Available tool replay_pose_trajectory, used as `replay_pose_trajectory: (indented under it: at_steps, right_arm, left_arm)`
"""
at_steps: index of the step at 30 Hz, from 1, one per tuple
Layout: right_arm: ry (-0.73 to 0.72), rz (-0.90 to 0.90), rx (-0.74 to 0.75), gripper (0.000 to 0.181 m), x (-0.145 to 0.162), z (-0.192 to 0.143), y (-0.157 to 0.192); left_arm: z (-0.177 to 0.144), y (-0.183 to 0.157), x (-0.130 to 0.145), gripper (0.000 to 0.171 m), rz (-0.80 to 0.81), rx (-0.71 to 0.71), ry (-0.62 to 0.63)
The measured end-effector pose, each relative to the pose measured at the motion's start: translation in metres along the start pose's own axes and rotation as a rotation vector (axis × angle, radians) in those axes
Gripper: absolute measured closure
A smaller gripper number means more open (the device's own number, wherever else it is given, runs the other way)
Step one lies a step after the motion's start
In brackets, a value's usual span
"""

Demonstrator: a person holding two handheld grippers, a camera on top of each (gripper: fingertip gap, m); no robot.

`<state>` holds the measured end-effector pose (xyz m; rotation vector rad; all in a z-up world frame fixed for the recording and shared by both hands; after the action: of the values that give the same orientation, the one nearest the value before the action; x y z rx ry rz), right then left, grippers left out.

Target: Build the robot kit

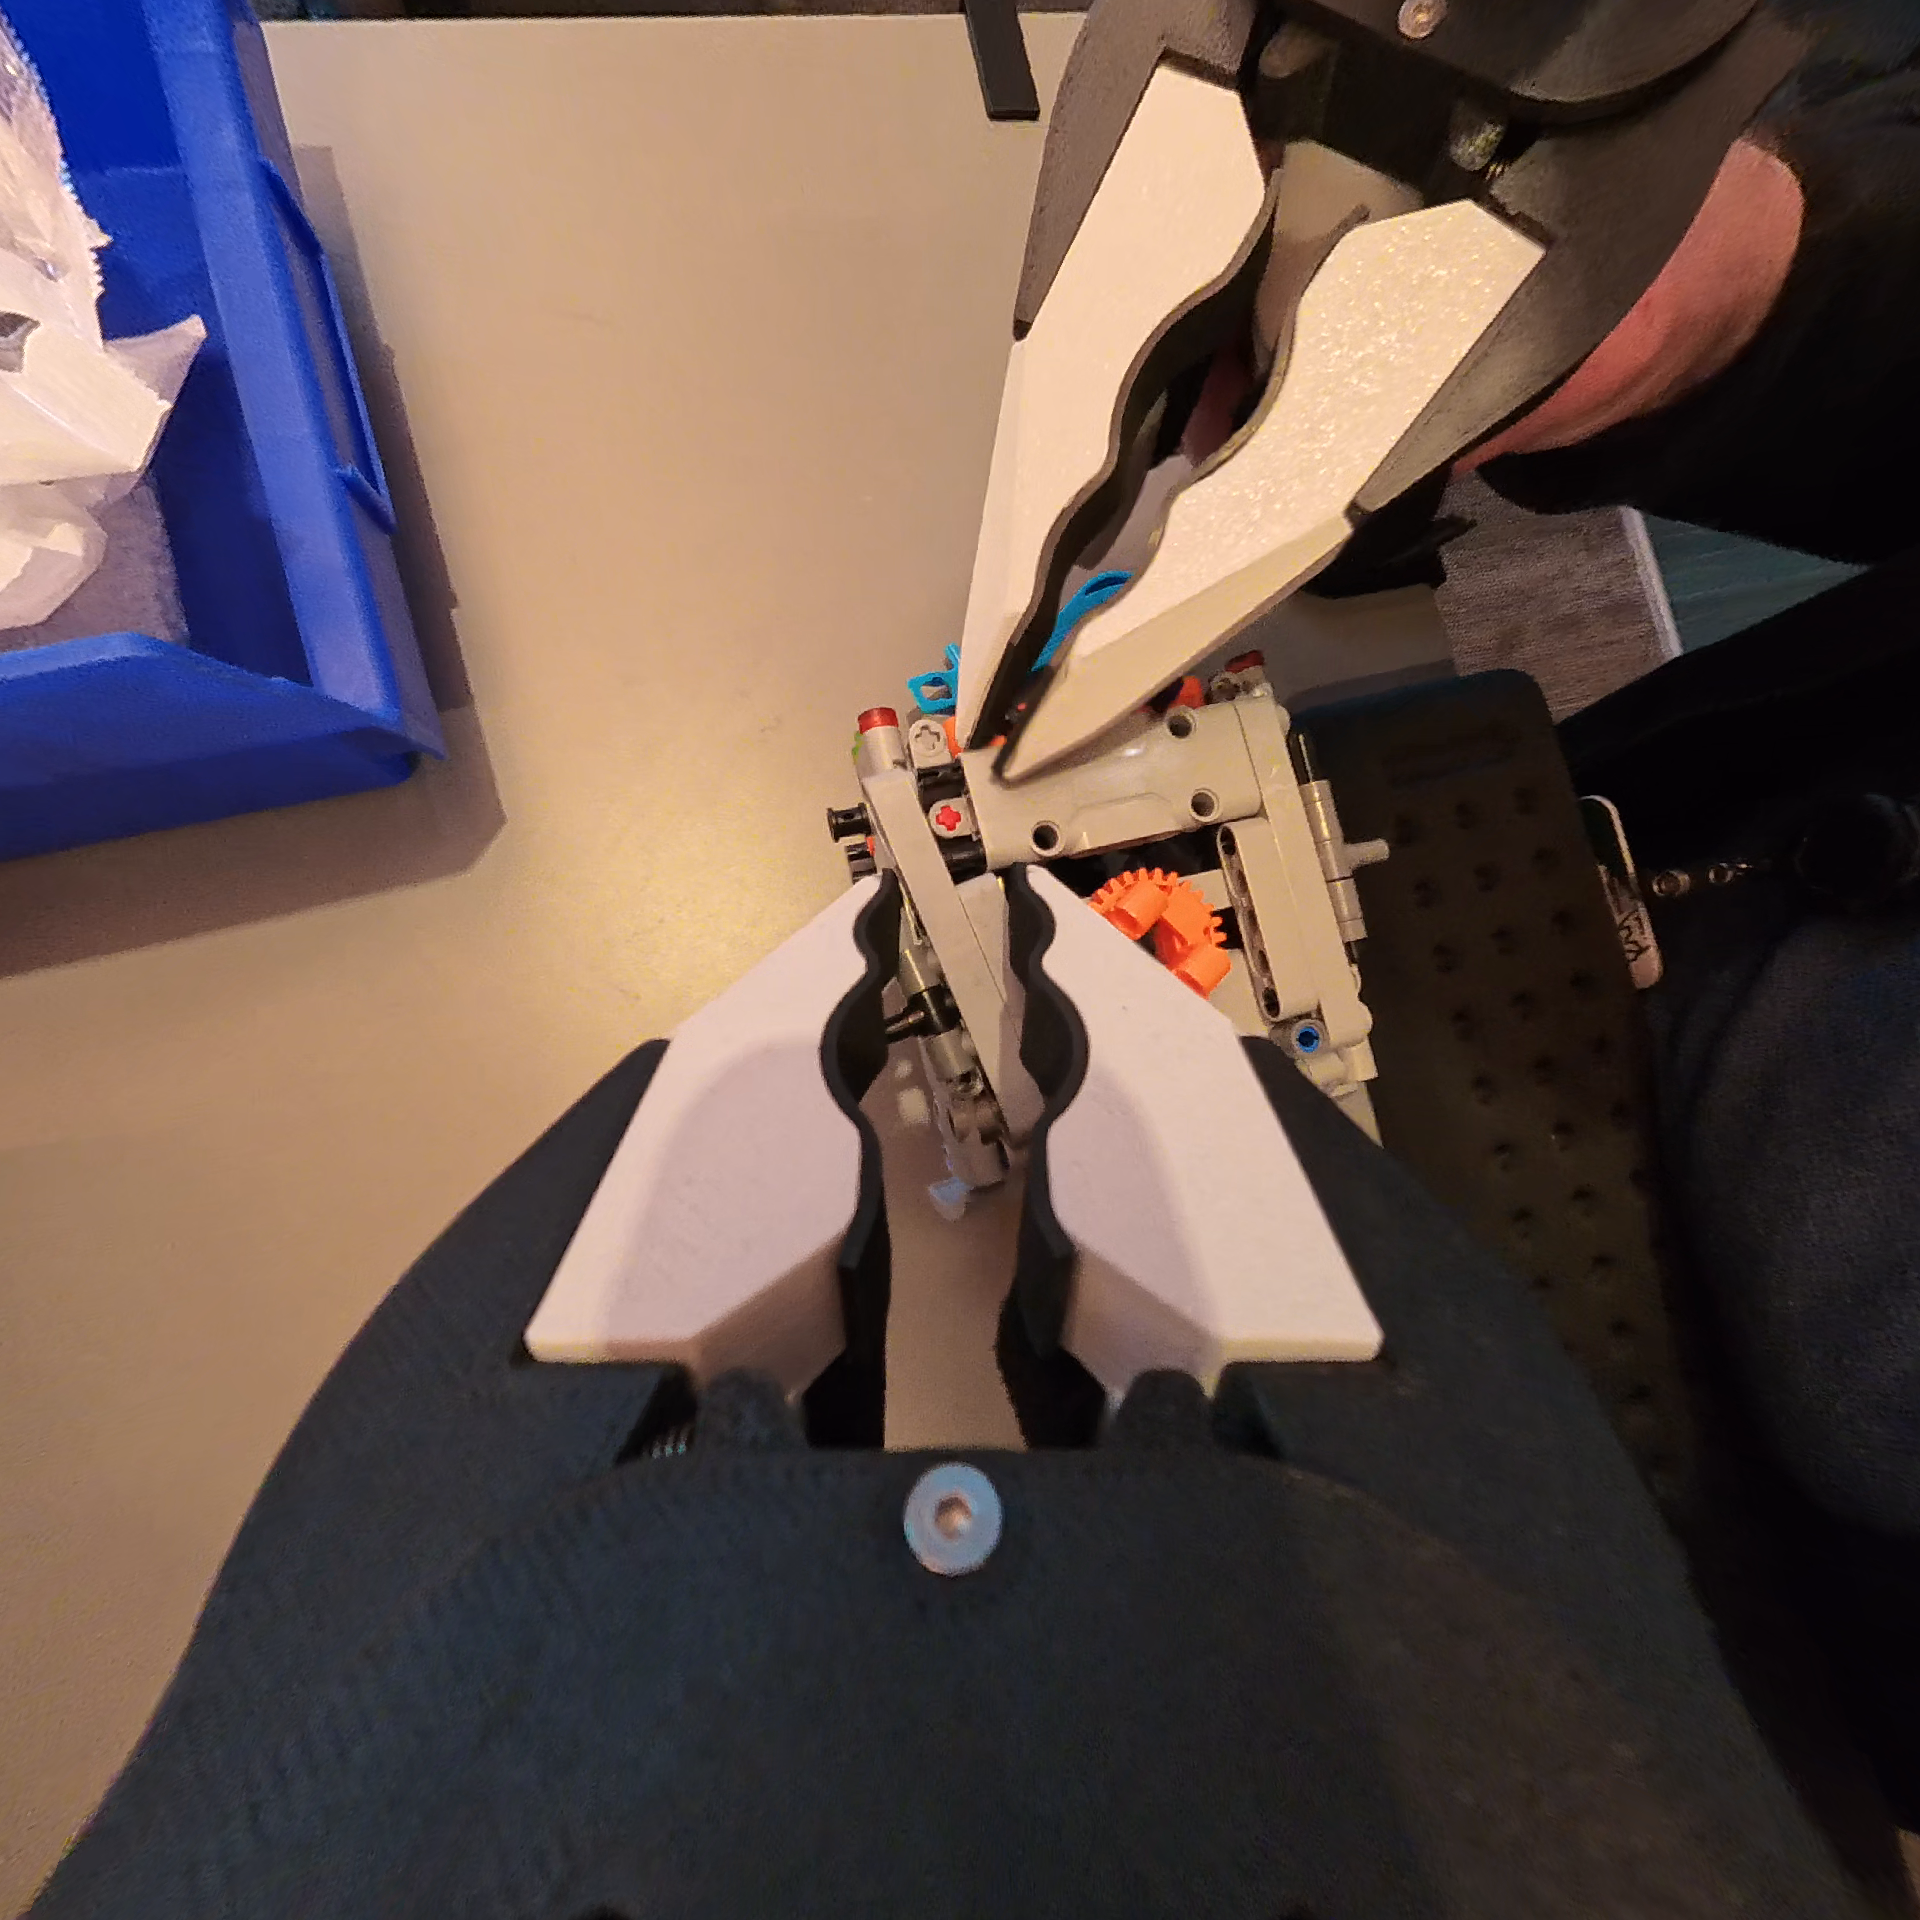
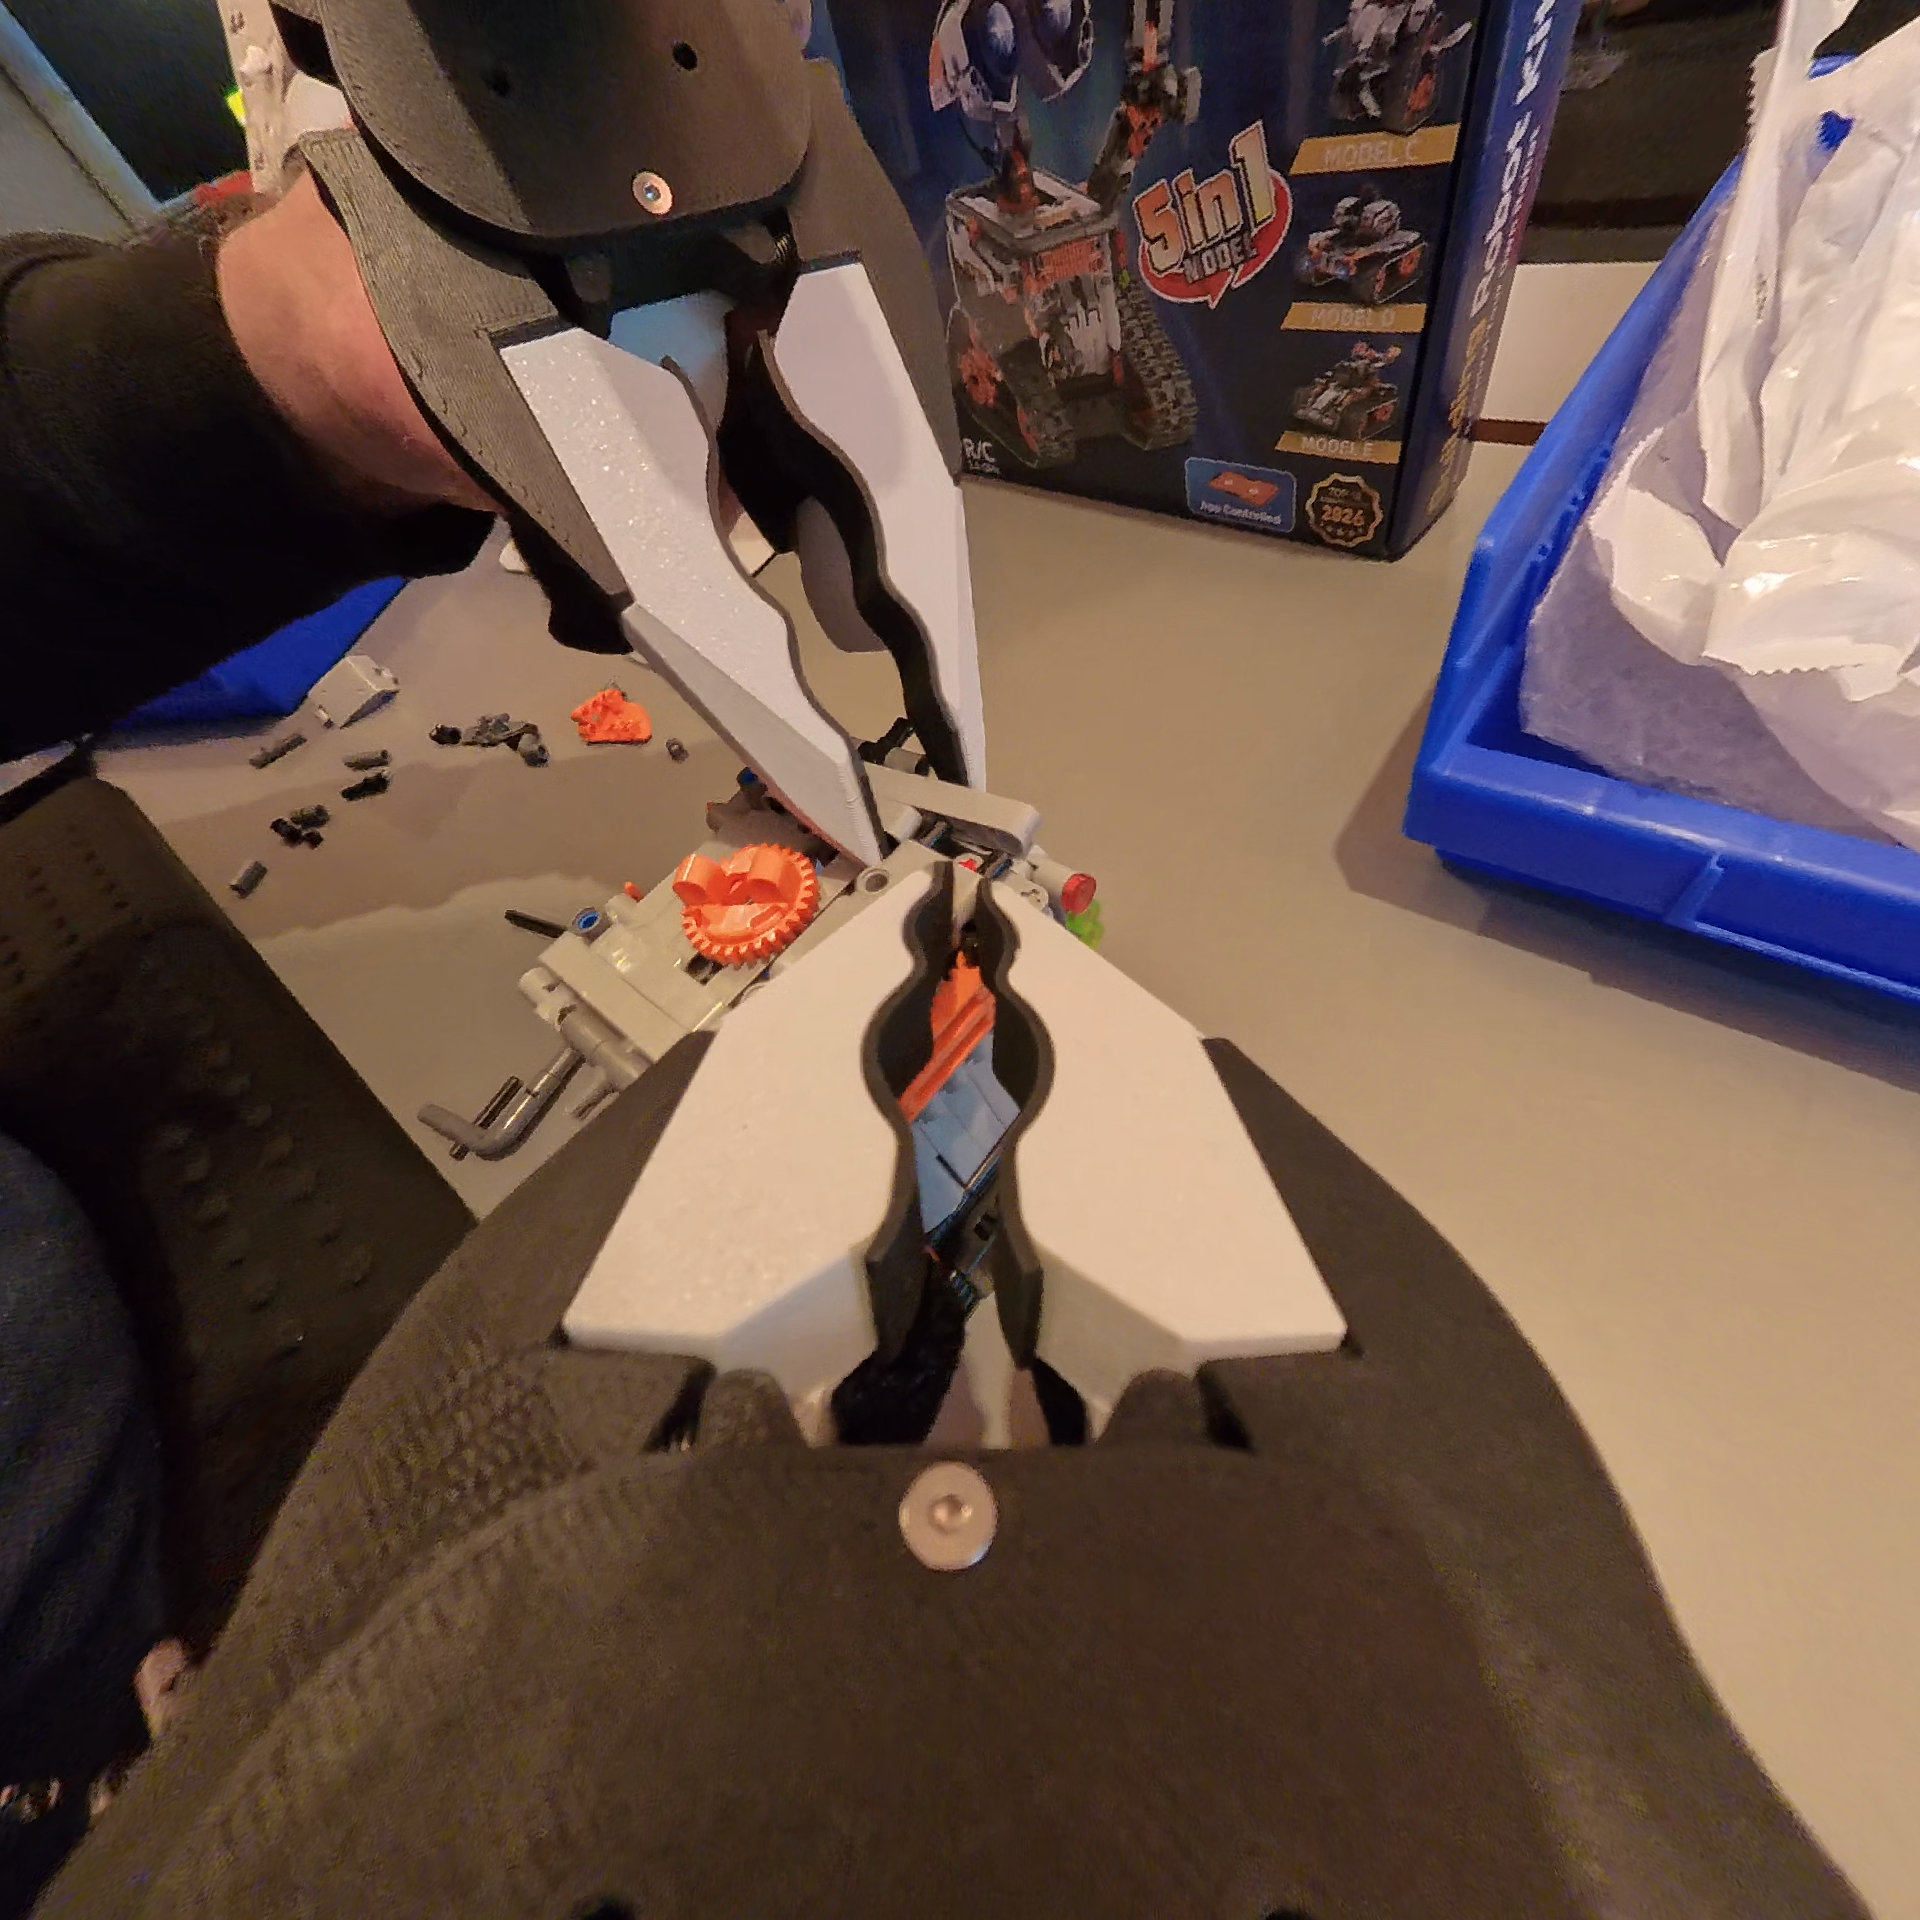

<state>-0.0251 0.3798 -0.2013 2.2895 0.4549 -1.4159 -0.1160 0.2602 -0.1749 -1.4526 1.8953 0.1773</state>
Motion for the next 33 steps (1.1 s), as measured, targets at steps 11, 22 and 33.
replay_pose_trajectory:
  at_steps: [11, 22, 33]
  right_arm:
    - [0.082, -0.011, -0.012, 0.132, -0.002, -0.023, 0.022]
    - [0.011, -0.118, 0.151, 0.108, 0.015, -0.015, 0.054]
    - [-0.034, -0.113, 0.122, 0.108, 0.02, -0.015, 0.052]
  left_arm:
    - [0.003, -0.001, -0.001, 0.154, -0.055, -0.013, -0.03]
    - [0.003, -0.003, 0.0, 0.154, -0.043, -0.025, -0.033]
    - [0.004, -0.003, 0.001, 0.154, 0.082, -0.003, -0.02]
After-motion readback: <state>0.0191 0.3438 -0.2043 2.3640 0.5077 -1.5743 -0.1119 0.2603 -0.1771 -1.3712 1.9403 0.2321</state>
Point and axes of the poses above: each gripper's, where its closed fingertips meet, z out along the fingers, x out of its underside, y = z × x across the jaws, the point moved 9 cm from there along -z, back along the fingers, and after that the axes turned 10 degrees about x, right-handed, at the moved point
